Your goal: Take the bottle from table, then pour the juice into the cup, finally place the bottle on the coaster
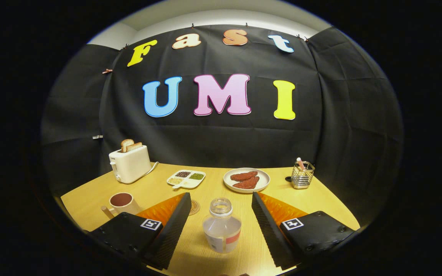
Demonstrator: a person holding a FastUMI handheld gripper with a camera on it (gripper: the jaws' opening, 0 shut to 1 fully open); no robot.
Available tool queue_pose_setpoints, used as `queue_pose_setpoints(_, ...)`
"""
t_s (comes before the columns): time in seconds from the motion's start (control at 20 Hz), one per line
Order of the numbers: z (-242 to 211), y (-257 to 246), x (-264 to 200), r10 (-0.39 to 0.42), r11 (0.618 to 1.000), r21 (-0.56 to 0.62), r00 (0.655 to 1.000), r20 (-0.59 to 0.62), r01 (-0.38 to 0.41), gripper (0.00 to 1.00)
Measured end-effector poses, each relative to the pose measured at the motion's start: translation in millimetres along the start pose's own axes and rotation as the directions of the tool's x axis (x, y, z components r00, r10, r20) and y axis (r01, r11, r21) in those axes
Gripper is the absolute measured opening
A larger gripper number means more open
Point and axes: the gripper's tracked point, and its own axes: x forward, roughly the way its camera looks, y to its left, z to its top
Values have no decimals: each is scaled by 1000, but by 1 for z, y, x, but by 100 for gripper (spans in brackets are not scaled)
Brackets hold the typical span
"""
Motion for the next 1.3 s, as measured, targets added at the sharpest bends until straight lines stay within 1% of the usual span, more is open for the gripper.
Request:
queue_pose_setpoints(0.4, -61, -2, 19, 16, 1000, 9, 996, -85, -16, 97)
queue_pose_setpoints(0.7, -83, 1, 36, 30, 999, -14, 993, -116, -32, 97)
queue_pose_setpoints(0.8, -83, -1, 41, 26, 999, -19, 994, -111, -28, 94)
queue_pose_setpoints(0.85, -84, -2, 43, 23, 999, -21, 994, -110, -25, 91)
queue_pose_setpoints(0.9, -86, -1, 45, 26, 999, -25, 993, -112, -29, 83)
queue_pose_setpoints(0.95, -87, -1, 46, 27, 999, -35, 993, -119, -31, 80)
queue_pose_setpoints(1.15, -88, 4, 45, 47, 991, -114, 985, -166, -67, 77)
queue_pose_setpoints(1.25, -85, 9, 39, 61, 983, -158, 978, -197, -93, 74)
queue_pose_setpoints(1.3, -82, 15, 41, 81, 978, -173, 975, -208, -119, 70)
